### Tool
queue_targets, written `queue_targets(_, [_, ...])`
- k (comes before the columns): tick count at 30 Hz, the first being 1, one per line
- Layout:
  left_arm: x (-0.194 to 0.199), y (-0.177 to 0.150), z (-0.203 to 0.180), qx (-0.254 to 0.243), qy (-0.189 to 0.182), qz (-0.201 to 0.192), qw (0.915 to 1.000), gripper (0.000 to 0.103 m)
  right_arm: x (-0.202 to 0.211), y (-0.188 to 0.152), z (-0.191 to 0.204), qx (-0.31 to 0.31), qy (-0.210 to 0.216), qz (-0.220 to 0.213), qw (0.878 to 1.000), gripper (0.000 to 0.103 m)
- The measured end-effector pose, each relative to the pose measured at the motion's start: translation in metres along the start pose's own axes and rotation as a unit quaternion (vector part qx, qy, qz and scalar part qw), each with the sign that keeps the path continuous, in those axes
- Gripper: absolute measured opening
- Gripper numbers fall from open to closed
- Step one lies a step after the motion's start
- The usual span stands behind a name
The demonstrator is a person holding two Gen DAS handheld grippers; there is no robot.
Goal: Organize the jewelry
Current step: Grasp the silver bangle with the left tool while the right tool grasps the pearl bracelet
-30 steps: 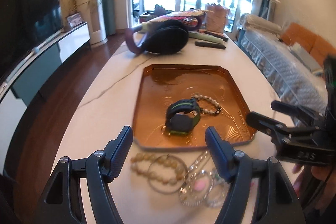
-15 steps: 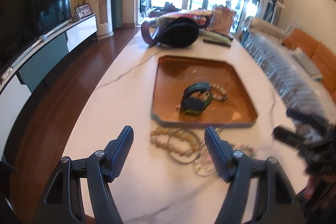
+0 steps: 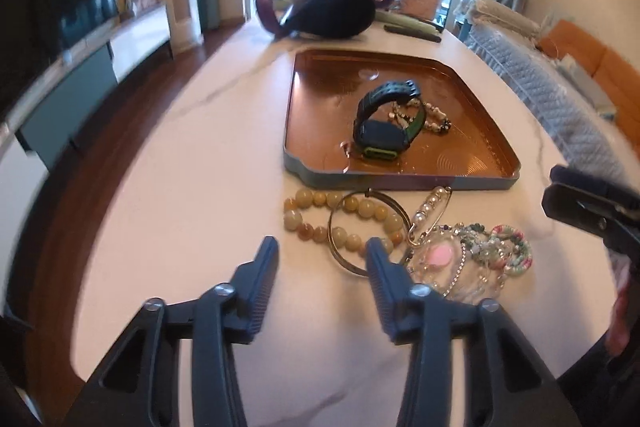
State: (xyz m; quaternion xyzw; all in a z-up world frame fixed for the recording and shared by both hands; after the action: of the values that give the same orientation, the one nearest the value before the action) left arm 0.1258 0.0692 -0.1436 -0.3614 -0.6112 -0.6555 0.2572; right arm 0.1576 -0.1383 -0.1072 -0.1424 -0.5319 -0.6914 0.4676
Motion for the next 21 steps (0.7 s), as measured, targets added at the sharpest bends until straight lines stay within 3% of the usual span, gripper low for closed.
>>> queue_targets(2, [-0.006,0.001,0.004,0.016,-0.018,0.013,0.9996,0.031,-0.003,0.0,0.005,0.006,0.007,0.0,1.0,0.084])
queue_targets(5, [-0.008,0.002,0.005,0.017,-0.025,0.011,0.9995,0.028,-0.018,0.001,0.016,0.024,0.01,0.008,1.0,0.075])
queue_targets(7, [-0.009,0.004,0.006,0.009,-0.02,0.008,0.9997,0.028,-0.031,0.0,0.02,0.03,0.01,0.022,0.999,0.058])
queue_targets(10, [-0.017,0.007,0.01,0.017,-0.029,0.013,0.9994,0.027,-0.048,0.0,0.024,0.032,0.005,0.038,0.999,0.047])
queue_targets(13, [-0.027,0.008,0.012,0.023,-0.047,0.032,0.9981,0.024,-0.062,0.0,0.024,0.036,-0.02,0.044,0.998,0.046])
queue_targets(18, [-0.031,0.008,0.008,0.003,-0.039,0.038,0.9985,0.013,-0.078,-0.005,0.029,0.059,-0.042,0.063,0.995,0.046])
queue_targets(21, [-0.031,0.008,0.005,-0.004,-0.031,0.036,0.9989,0.012,-0.085,-0.008,0.032,0.063,-0.042,0.065,0.995,0.046])
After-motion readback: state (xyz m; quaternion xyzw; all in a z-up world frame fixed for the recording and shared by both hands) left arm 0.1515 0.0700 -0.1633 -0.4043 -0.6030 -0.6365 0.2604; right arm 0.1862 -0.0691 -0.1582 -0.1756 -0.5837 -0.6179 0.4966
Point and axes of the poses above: each gripper's, at about its wrist camera, not at the fingertips, and x roughly against the way its jaws point, z to its left, y to its top, the point moved 2 cm from there along -x, roughly the way its jaws point, and after that the axes turned 10 degrees about -x, right-handed, at the moved point
